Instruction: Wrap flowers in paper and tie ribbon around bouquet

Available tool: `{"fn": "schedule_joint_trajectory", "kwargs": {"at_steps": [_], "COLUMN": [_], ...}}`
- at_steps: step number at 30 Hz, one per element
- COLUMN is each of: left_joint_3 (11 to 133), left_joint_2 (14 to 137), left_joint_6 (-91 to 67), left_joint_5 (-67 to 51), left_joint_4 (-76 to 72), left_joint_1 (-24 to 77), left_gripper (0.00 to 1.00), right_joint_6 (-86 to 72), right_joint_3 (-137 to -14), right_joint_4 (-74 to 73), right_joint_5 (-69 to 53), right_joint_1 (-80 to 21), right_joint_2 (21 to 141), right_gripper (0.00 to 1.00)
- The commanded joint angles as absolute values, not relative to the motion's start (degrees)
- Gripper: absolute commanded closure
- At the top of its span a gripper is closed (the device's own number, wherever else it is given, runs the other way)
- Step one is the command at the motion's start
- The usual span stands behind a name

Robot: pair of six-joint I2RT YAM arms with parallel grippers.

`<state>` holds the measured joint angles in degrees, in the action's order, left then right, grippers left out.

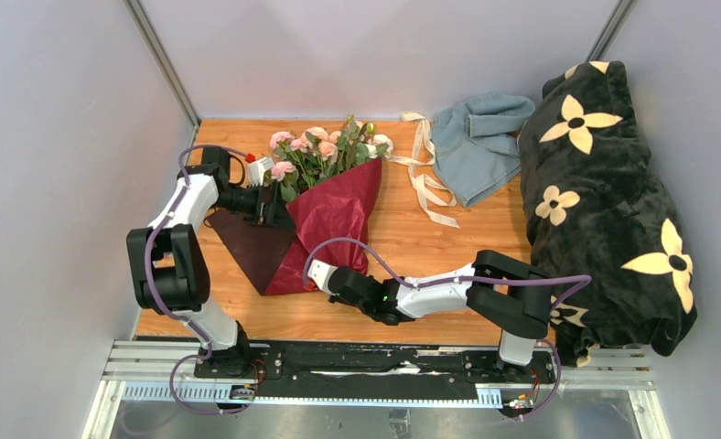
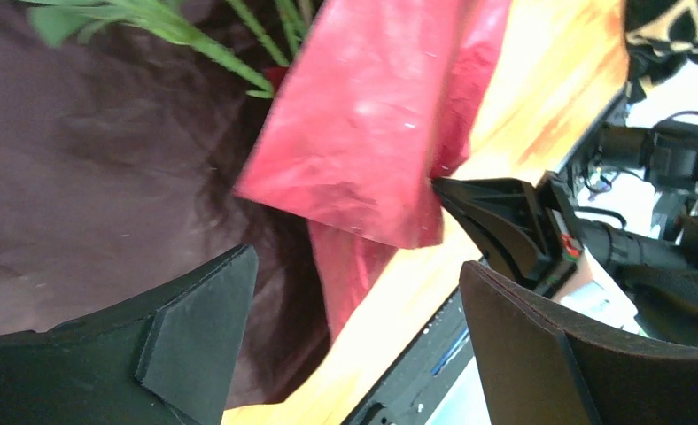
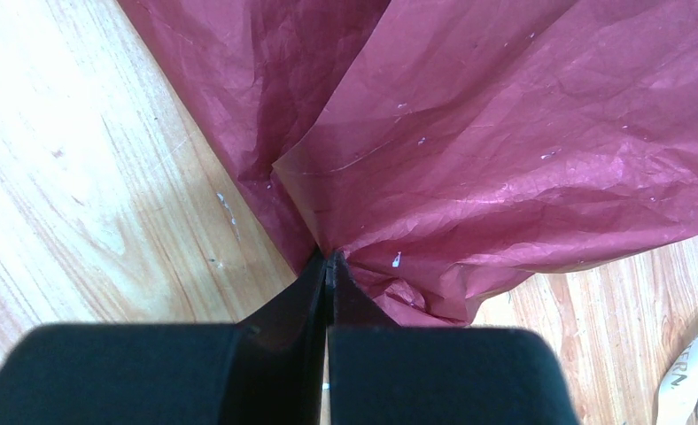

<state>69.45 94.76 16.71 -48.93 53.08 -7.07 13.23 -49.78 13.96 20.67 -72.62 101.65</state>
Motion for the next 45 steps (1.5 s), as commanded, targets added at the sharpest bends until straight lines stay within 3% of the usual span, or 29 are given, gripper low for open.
{"fn": "schedule_joint_trajectory", "kwargs": {"at_steps": [1,7,11,13,15,17,23,30,35,38,45], "left_joint_3": [67.81,68.47,68.99,69.88,71.15,71.74,72.35,72.81,69.08,67.91,65.32], "left_joint_2": [90.01,97.12,98.75,98.86,98.96,99.01,99.93,98.56,101.34,104.91,107.96], "left_joint_6": [18.50,17.23,17.44,17.34,17.27,17.27,16.74,19.16,18.72,18.52,17.40], "left_joint_5": [-54.80,-52.96,-52.97,-55.18,-57.70,-59.96,-62.61,-50.18,-35.63,-32.93,-29.04], "left_joint_4": [54.95,55.11,55.07,55.12,55.11,55.11,55.11,54.89,46.77,44.38,39.22], "left_joint_1": [-4.62,2.01,2.03,2.25,2.66,2.82,3.08,1.25,0.18,0.18,0.18], "left_gripper": [0.07,0.11,0.19,0.31,0.50,0.59,1.00,1.00,1.00,1.00,1.00], "right_joint_6": [14.04,15.02,14.94,15.03,15.24,15.34,15.56,16.26,18.07,17.87,16.48], "right_joint_3": [-50.25,-51.05,-50.89,-51.10,-51.52,-51.72,-51.69,-51.76,-53.18,-53.35,-53.67], "right_joint_4": [10.67,10.02,9.99,9.93,9.64,9.35,9.15,7.79,3.86,0.69,-6.83], "right_joint_5": [19.46,20.15,19.87,19.41,19.17,19.23,19.51,19.42,13.06,5.12,-17.08], "right_joint_1": [-72.49,-72.47,-72.49,-72.51,-72.51,-72.51,-72.55,-72.51,-72.20,-70.38,-61.53], "right_joint_2": [103.30,103.40,102.68,102.86,103.24,103.35,103.02,101.97,99.01,95.73,84.96], "right_gripper": [1.00,1.00,1.00,1.00,1.00,1.00,1.00,1.00,0.73,0.57,0.50]}}
